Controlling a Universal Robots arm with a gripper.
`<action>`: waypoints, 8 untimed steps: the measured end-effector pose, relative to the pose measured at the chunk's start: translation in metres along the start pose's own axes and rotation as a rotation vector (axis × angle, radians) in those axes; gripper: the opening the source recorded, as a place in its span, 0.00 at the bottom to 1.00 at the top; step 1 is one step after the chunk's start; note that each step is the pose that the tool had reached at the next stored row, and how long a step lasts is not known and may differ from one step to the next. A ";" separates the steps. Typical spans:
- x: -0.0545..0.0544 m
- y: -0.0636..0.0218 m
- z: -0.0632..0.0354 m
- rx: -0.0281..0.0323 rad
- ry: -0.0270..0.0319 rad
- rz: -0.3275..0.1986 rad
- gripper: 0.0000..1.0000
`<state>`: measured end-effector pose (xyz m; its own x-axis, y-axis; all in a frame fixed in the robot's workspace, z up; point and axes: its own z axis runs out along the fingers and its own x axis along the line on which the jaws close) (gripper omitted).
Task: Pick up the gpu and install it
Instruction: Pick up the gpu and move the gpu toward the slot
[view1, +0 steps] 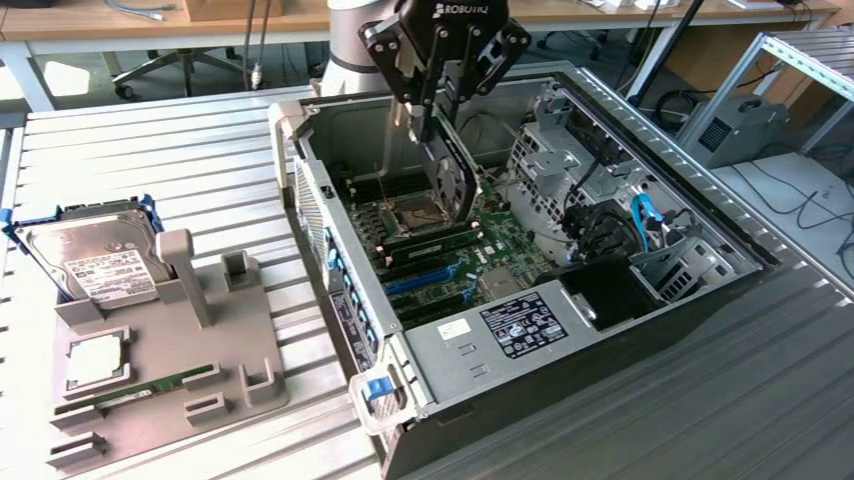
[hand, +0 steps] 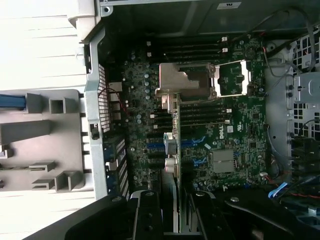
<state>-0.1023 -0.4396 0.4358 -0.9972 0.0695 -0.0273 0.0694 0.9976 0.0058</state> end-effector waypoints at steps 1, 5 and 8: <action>-0.001 0.0001 0.0000 0.0003 0.0000 0.000 0.27; -0.004 0.0003 0.0001 0.0012 -0.0001 0.000 0.27; -0.007 0.0005 0.0002 0.0020 -0.0001 0.000 0.27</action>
<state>-0.0958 -0.4396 0.4358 -0.9972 0.0695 -0.0274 0.0694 0.9976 0.0039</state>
